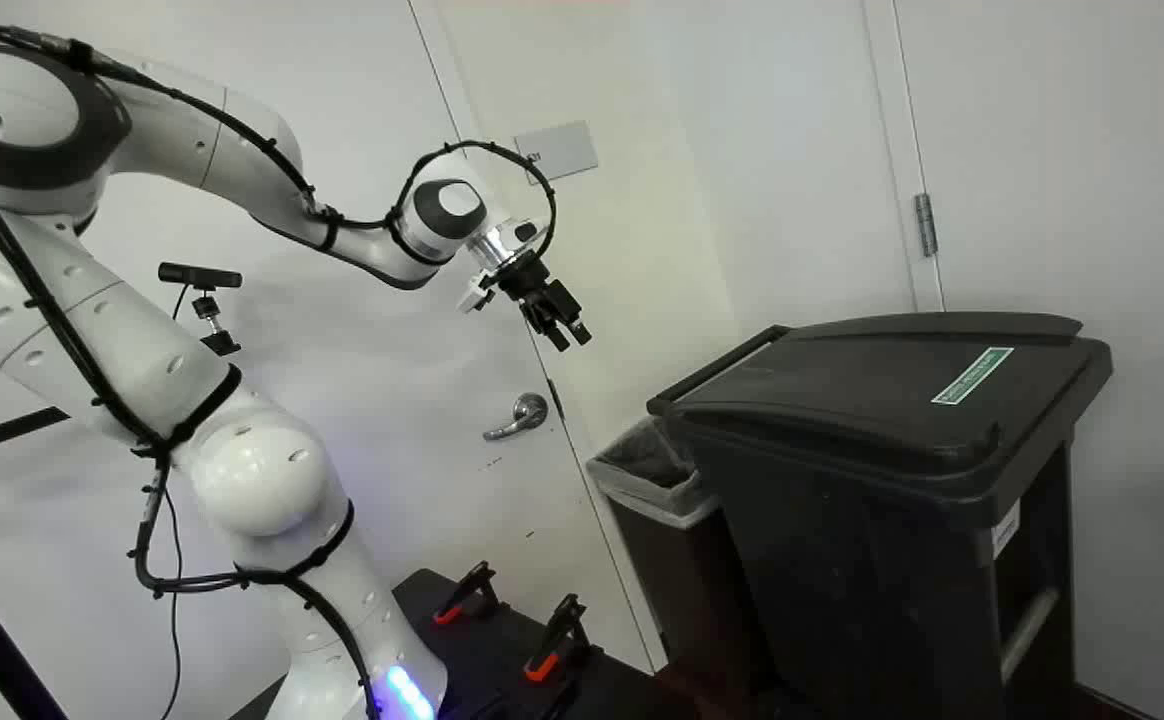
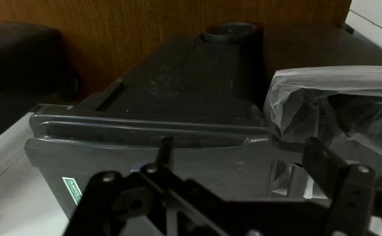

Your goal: Open the black bin on the left

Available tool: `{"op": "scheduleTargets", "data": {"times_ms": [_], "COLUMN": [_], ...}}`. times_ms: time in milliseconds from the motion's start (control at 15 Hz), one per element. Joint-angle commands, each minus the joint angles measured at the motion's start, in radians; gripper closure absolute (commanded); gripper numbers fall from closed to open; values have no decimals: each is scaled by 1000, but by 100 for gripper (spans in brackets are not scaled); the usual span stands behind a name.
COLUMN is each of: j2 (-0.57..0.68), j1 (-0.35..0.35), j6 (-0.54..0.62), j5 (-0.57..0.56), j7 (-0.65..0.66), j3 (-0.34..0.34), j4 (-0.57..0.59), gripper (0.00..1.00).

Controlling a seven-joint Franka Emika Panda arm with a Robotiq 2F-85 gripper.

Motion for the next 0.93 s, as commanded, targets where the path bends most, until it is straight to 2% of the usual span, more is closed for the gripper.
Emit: {"op": "scheduleTargets", "data": {"times_ms": [0, 467, 667, 867], "j2": [2, 2, 1, 12], "j1": [22, 22, 9, -3], "j6": [-4, -4, 48, 127], "j5": [-11, -11, -10, 25], "j7": [8, 8, 36, 46], "j3": [-22, -22, -42, -91], "j4": [2, 2, -10, -23], "gripper": [0, 0, 0, 0]}}
